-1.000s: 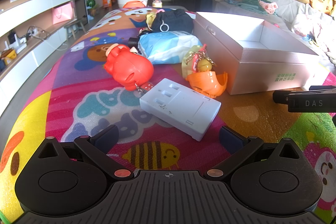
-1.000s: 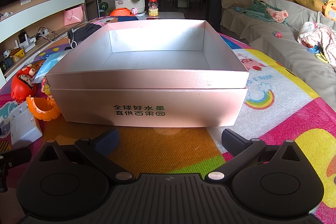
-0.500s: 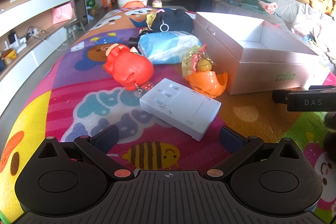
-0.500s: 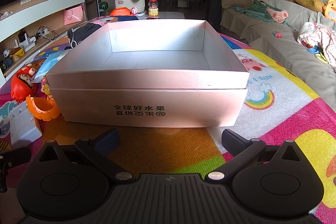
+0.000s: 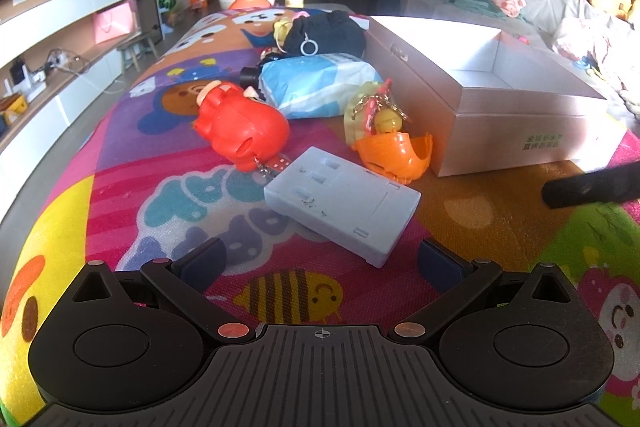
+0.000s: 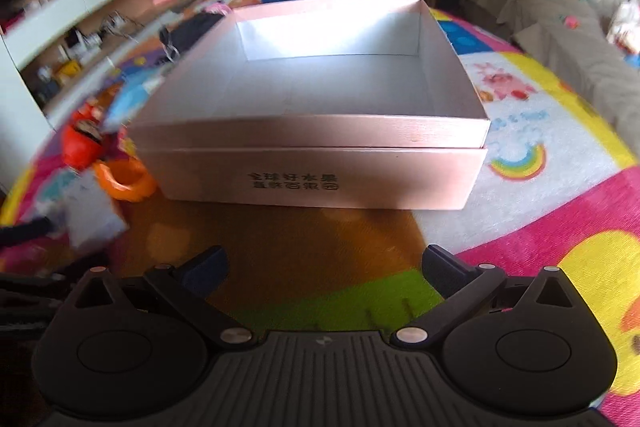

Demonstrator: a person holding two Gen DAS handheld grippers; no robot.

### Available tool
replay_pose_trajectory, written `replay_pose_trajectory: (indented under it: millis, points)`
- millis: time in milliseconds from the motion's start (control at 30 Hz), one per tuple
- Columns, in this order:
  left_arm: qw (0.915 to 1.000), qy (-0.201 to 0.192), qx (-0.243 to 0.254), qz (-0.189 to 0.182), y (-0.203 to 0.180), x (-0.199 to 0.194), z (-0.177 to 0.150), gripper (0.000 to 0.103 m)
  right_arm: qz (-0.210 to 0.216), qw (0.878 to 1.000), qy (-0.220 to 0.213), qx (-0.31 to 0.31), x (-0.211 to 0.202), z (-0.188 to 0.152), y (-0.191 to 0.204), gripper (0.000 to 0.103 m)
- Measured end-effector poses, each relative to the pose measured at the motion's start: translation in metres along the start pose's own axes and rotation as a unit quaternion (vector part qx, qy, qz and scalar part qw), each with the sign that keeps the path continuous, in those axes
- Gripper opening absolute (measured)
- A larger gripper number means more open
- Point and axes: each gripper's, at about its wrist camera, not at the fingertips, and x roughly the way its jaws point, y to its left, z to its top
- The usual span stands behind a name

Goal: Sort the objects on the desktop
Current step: 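Move left tool to the white power strip while right tool approaches the orange cup toy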

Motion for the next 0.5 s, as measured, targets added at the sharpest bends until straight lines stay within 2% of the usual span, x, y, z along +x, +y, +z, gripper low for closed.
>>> replay_pose_trajectory:
  millis: [67, 133, 200, 267, 367, 433, 500]
  points:
    - [1.0000, -0.002, -0.002, -0.002, 0.001, 0.000, -0.001, 0.103, 0.087, 0.995, 0.007, 0.048, -0.007, 0.001, -0.011, 0.103]
    - [1.0000, -0.004, -0.002, -0.003, 0.001, 0.000, -0.001, 0.103, 0.181, 0.978, 0.007, 0.105, -0.013, 0.000, -0.021, 0.103]
    - [1.0000, -0.005, -0.002, -0.003, 0.001, 0.000, -0.002, 0.103, 0.229, 0.964, -0.003, 0.134, -0.019, -0.002, -0.023, 0.103]
    - [1.0000, -0.007, -0.002, -0.004, 0.001, 0.000, -0.002, 0.103, 0.239, 0.961, -0.019, 0.138, -0.024, -0.003, -0.019, 0.103]
    - [0.9998, -0.013, -0.005, -0.016, 0.003, -0.001, -0.001, 0.103, 0.229, 0.964, -0.043, 0.126, -0.034, -0.001, -0.007, 0.103]
    - [0.9982, -0.038, -0.011, -0.045, 0.008, -0.008, 0.000, 0.103, 0.198, 0.972, -0.066, 0.107, -0.043, 0.001, 0.002, 0.103]
    - [0.9962, -0.081, 0.006, -0.031, 0.006, -0.016, 0.002, 0.103, 0.132, 0.984, -0.098, 0.067, -0.051, 0.000, 0.016, 0.103]
